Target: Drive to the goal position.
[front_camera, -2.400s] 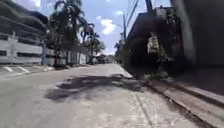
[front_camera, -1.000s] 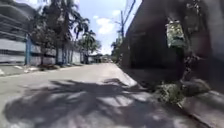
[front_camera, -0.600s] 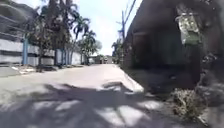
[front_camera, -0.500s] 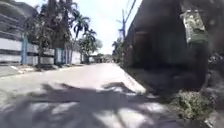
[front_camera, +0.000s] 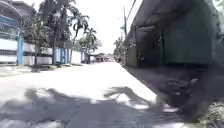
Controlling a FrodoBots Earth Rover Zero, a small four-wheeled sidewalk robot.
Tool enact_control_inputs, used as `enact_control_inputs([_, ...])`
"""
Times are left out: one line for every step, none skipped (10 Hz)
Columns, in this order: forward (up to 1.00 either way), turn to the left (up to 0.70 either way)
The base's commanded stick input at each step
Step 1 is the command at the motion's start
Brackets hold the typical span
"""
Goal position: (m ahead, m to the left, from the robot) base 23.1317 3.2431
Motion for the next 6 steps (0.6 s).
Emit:
enact_control_inputs([1.00, 0.00])
enact_control_inputs([1.00, 0.00])
enact_control_inputs([1.00, 0.00])
enact_control_inputs([1.00, 0.00])
enact_control_inputs([1.00, 0.00])
enact_control_inputs([1.00, 0.00])
